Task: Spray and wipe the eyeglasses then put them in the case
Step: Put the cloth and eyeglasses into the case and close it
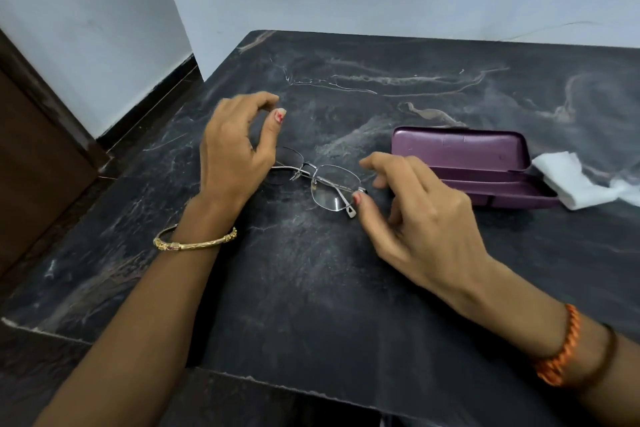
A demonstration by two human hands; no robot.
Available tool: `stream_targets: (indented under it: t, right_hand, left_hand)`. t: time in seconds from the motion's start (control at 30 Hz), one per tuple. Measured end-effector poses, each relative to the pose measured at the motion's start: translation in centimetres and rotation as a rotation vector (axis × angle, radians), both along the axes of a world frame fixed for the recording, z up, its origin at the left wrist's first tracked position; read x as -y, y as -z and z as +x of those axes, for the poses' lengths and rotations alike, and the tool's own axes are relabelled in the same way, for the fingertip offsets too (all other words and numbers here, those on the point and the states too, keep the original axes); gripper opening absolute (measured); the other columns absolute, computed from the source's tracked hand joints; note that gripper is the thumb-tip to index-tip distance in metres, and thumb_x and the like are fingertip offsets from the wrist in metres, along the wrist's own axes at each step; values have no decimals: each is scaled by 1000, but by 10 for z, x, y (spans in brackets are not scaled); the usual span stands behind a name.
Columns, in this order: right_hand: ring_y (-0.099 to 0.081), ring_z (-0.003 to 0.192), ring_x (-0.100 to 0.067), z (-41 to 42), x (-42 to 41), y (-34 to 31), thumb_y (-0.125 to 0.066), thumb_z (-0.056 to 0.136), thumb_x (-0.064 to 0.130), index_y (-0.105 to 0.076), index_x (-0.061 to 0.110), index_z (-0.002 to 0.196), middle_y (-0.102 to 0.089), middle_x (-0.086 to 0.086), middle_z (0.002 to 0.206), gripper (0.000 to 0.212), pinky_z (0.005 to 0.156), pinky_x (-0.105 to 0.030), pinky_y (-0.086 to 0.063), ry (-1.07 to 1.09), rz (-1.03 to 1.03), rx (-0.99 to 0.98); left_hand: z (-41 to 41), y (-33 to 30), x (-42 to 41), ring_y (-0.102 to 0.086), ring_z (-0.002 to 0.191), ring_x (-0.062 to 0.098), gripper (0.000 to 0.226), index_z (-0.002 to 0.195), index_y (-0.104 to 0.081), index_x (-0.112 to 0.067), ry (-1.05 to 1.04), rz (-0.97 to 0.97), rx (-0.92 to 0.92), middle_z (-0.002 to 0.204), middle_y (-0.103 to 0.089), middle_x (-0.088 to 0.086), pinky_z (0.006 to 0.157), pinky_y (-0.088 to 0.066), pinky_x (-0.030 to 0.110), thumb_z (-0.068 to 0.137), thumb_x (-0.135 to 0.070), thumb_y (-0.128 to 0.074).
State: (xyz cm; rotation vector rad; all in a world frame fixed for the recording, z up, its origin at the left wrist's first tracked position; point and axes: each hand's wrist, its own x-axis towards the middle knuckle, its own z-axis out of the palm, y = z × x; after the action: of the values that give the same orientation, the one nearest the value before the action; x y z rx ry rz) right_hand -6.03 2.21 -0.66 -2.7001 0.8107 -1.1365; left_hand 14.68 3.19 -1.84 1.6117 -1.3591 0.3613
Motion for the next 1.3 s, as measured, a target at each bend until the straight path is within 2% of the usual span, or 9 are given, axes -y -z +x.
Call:
stream_targets:
  t: [0.17,0.27,0.37,0.53,0.6,0.77,0.9,1.17,1.3]
  right_hand:
    - [-59,56,-22,-14,11,-22,-56,82,15,-65,1,90,-66,-12,77,18,48,-32,-49,46,-150,166]
    - [-61,77,-29,-46,28,-39,-53,82,14,-64,2,92,-65,-17,90,19,65,-31,-44,162,-166,172]
    - [-57,96,-35,-94,49,-43,-48,80,6,-63,1,97,-62,-19,104,23,73,-33,-42,295,-50,107]
    - [-51,104,-40,-147,75,-31,-41,76,-3,-59,-6,106,-57,-25,115,35,86,-41,-41,434,81,-108]
    - [-51,103,-40,-156,79,-24,-42,76,-1,-58,-8,103,-58,-25,113,32,86,-42,-41,449,115,-147]
    - [-54,97,-37,-161,85,-6,-44,81,7,-58,-5,92,-61,-21,106,21,73,-38,-40,446,162,-170]
    - [-53,84,-35,-156,91,4,-43,85,11,-38,5,71,-58,-19,88,17,61,-31,-27,413,231,-140]
    - [-53,98,-37,-155,93,11,-47,87,14,-49,0,110,-60,-21,104,27,67,-33,-32,418,215,-227]
    - [-54,97,-34,-154,93,10,-49,87,16,-51,1,109,-60,-19,105,27,68,-34,-36,439,203,-224]
  left_hand:
    - [-29,-9,-2,-54,93,28,21,98,-60,-1,22,-12,114,95,-67,16,86,-29,5,87,-16,-51]
    - [-62,-20,5,-54,94,27,20,98,-60,0,75,-45,156,96,-66,16,87,-29,6,87,-15,-51]
    - [-101,-29,15,-51,92,18,18,97,-60,-3,101,-107,56,95,-66,12,80,-31,7,86,-14,-51]
    - [-151,-33,40,-54,88,11,14,93,-62,-7,80,-70,-166,91,-61,-2,75,-37,12,84,-15,-56]
    - [-156,-36,50,-54,86,9,14,92,-63,-8,42,-3,-240,88,-60,-5,71,-36,8,84,-18,-56]
    - [-155,-34,63,-54,83,10,17,93,-65,-6,-53,138,-288,92,-66,5,77,-40,21,85,-18,-56]
    - [-154,-21,57,-54,80,11,16,93,-65,-6,-57,195,-299,88,-64,2,73,-39,18,84,-17,-57]
    - [-162,-15,57,-55,84,11,19,99,-62,-5,11,130,-294,92,-64,4,71,-37,9,84,-15,-58]
    - [-164,-13,56,-55,88,12,19,101,-61,-5,40,124,-260,101,-67,10,81,-41,22,85,-15,-56]
